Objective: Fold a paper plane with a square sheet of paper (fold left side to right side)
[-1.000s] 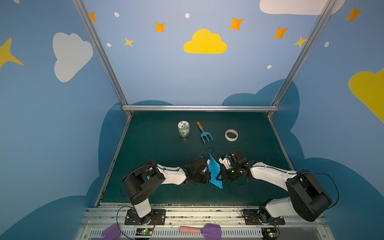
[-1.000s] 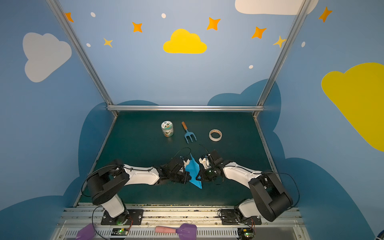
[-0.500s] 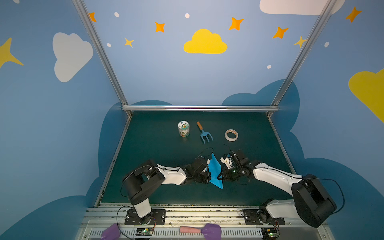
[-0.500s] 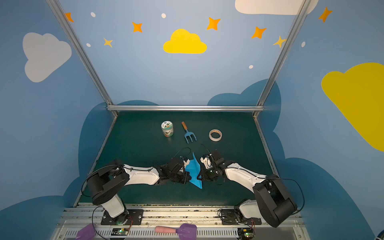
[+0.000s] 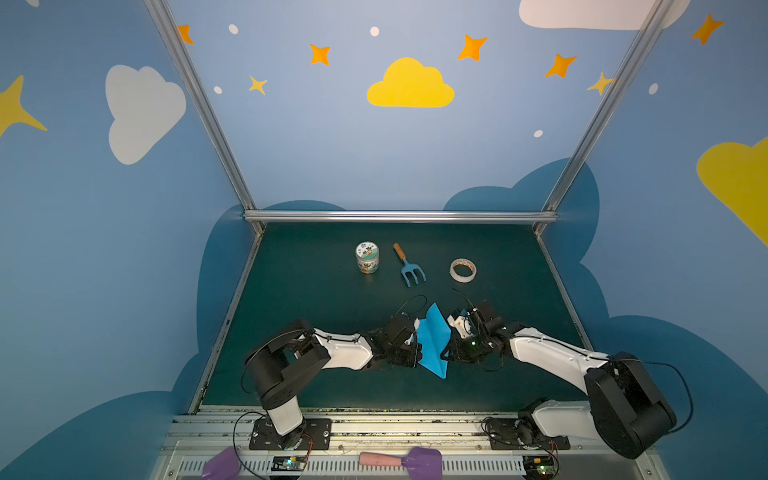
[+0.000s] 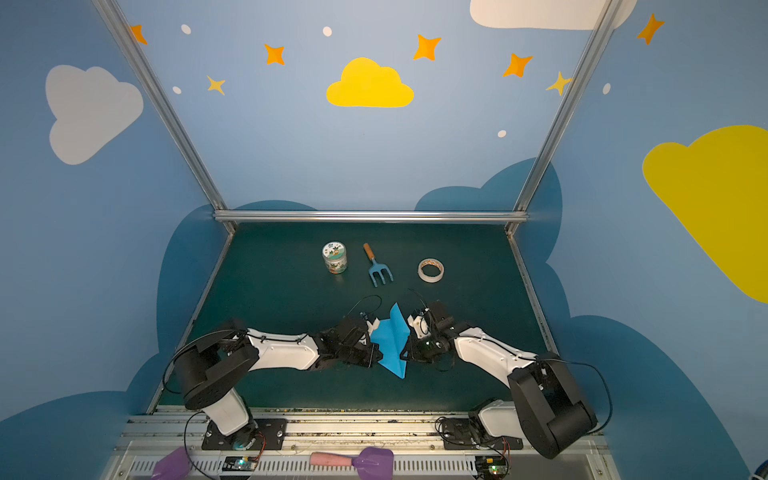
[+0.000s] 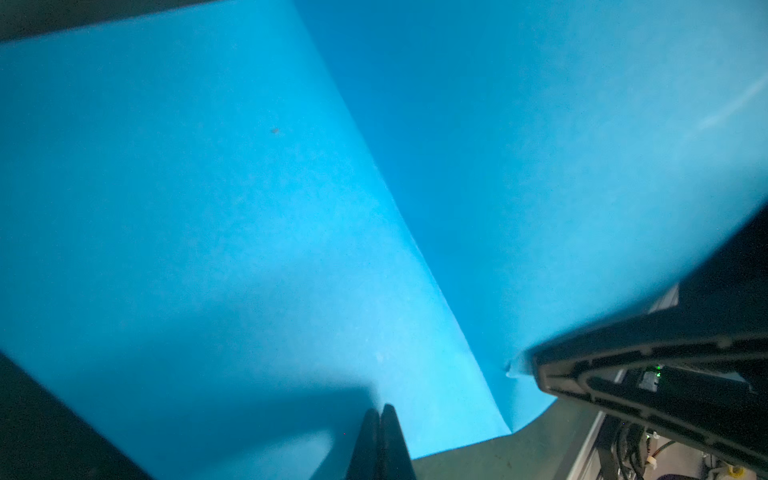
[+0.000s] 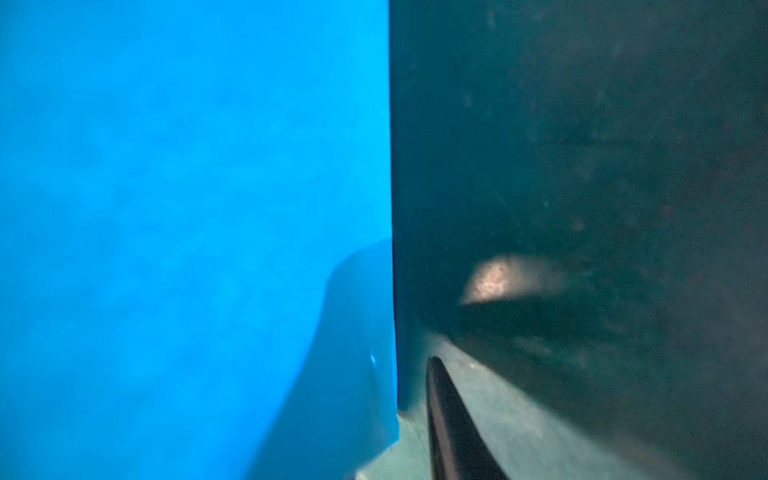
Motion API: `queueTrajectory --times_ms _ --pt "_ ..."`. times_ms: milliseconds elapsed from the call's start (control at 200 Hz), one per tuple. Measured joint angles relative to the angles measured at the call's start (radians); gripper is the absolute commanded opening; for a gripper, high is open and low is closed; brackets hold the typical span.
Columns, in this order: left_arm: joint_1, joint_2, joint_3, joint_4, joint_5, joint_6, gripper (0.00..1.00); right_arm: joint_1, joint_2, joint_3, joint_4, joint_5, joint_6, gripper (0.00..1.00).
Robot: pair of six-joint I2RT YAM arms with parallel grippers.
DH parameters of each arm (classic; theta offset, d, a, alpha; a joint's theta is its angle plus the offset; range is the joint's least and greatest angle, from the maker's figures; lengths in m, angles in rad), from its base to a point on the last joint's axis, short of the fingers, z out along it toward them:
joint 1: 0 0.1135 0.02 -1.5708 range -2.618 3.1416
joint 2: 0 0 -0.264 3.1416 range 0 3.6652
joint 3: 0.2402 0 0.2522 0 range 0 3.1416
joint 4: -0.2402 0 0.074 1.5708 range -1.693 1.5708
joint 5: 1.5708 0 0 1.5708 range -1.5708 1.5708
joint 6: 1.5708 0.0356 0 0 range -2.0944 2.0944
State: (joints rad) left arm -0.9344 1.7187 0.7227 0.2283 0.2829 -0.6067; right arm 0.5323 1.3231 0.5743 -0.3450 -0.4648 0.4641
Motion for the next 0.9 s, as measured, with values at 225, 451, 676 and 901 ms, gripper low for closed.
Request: queueTrajectory --times_ms 225,451,676,901 --pt "0.0 0.0 0.0 0.0 0.0 0.0 0.04 -0.02 -0.033 -0.014 -0.007 -0.013 0.0 0.27" --pt "-0.002 0.0 0.0 0.001 0.0 0.0 0.04 -0.033 -0.053 -0.023 -0.006 -0.042 0.003 0.19" --pt "-0.004 0.0 0.0 0.001 0.0 0.0 0.04 -0.034 -0.014 -0.024 0.026 -0.077 0.01 0.06" --pt "-0.004 0.0 0.0 0.001 0.0 0.0 0.04 -0.031 0.018 -0.024 0.061 -0.106 0.019 0.0"
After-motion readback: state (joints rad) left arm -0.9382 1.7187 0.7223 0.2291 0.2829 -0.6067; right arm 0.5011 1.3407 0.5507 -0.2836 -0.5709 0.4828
